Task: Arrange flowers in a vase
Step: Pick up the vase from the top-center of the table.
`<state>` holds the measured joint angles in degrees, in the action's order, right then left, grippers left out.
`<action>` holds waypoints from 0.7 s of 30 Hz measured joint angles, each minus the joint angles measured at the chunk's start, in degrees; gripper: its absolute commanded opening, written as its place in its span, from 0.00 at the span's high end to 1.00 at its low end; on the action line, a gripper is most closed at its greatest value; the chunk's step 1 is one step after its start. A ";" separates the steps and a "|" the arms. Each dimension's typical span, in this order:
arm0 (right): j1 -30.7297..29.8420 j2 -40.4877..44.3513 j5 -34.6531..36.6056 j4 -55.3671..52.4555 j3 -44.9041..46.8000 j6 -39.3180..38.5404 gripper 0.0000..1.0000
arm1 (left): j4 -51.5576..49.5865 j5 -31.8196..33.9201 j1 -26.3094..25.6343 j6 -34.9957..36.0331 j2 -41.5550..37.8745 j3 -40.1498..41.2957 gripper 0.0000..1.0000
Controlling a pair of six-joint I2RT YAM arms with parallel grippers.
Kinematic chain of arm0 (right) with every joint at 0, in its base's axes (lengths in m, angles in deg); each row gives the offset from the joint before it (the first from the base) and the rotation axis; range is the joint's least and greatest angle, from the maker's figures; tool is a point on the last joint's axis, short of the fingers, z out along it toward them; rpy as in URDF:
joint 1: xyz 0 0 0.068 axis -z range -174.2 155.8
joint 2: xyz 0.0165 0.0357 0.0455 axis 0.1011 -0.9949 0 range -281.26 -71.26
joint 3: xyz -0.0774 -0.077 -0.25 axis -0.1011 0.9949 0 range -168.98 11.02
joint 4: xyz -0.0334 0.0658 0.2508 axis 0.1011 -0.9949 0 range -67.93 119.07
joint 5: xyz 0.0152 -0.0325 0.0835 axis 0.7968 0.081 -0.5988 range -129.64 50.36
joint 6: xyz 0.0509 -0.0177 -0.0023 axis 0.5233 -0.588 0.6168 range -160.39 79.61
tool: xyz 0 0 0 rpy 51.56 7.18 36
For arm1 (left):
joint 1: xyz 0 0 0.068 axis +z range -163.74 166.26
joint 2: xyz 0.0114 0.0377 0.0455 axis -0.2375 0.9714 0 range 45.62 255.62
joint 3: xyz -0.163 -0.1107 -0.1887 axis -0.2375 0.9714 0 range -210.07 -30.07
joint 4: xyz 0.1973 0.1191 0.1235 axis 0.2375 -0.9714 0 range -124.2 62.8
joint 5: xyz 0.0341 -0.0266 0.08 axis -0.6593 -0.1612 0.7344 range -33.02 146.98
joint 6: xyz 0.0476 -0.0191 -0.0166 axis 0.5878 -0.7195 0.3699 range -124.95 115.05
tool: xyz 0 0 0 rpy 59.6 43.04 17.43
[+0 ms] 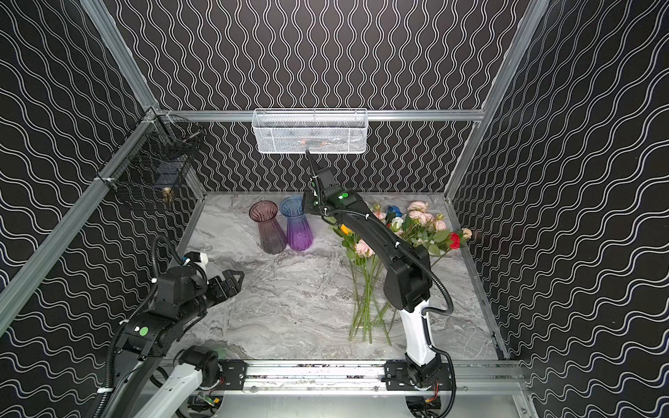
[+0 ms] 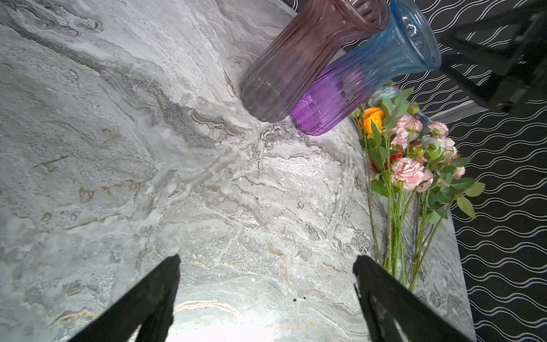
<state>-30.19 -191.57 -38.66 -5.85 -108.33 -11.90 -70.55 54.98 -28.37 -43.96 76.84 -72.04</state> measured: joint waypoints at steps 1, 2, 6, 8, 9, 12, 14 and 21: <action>0.04 -0.72 -0.02 -0.26 -0.79 0.24 0.44 | 0.00 -0.04 0.07 0.00 -0.09 0.00 0.05; 0.07 -1.27 -0.02 -0.44 -1.38 0.39 0.45 | 0.02 -0.04 0.13 0.00 -0.28 0.02 0.05; -0.02 -2.75 -0.66 -0.92 -3.28 0.87 0.48 | 0.04 -0.09 0.26 0.00 -0.74 0.07 0.05; -0.02 -3.23 -0.87 -0.98 -3.58 1.05 0.50 | 0.04 -0.11 0.31 0.00 -0.74 0.07 0.05; -0.04 -3.48 -1.03 -1.07 -3.72 1.07 0.50 | 0.04 -0.09 0.33 0.00 -0.74 0.07 0.05; -0.11 -4.13 -1.05 -1.55 -4.70 1.07 0.53 | 0.04 -0.11 0.42 0.00 -0.57 0.07 0.05; -0.20 -4.35 -1.07 -1.77 -5.22 1.03 0.55 | 0.04 -0.13 0.44 0.00 -0.46 0.07 0.05; -0.22 -4.33 -1.07 -2.78 -5.25 0.79 0.60 | 0.04 -0.35 0.70 0.00 -0.26 0.07 0.05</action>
<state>-30.40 -195.90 -39.73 -8.62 -113.57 -11.12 -70.51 54.63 -27.67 -43.96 76.58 -71.98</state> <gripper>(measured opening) 0.408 0.955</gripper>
